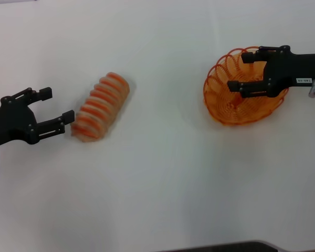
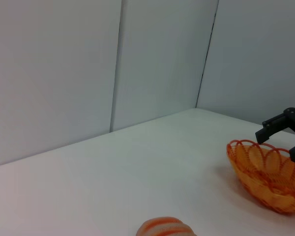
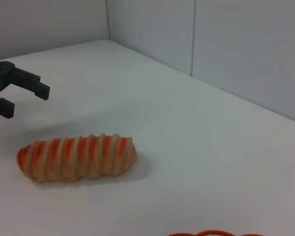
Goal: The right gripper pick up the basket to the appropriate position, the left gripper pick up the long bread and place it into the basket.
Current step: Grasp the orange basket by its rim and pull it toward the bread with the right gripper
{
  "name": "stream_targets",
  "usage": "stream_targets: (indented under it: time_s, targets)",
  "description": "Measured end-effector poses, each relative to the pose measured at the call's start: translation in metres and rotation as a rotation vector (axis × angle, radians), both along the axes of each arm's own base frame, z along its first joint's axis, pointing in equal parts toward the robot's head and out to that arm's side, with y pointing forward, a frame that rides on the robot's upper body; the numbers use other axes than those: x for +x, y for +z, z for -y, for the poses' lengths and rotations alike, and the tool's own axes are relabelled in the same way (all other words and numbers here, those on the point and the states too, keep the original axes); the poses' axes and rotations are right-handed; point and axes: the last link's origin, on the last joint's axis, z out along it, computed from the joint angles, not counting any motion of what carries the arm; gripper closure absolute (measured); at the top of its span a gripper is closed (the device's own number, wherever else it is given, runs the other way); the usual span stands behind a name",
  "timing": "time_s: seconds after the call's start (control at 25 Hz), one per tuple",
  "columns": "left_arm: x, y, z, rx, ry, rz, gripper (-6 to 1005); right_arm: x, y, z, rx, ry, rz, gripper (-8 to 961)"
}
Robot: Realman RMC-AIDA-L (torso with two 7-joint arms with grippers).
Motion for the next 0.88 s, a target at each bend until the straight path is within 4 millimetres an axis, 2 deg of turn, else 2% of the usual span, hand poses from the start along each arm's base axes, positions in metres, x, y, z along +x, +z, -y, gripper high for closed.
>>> stream_targets:
  time_s: [0.6,0.88]
  targets:
    - [0.001,0.0,-0.001,0.0,-0.001,-0.001,158,0.0,0.001,0.001,-0.007,-0.02,-0.019,87]
    - [0.001,-0.001,-0.003,0.0,-0.001,-0.002,158,-0.011,0.015,-0.003,-0.06,-0.085,-0.1,87]
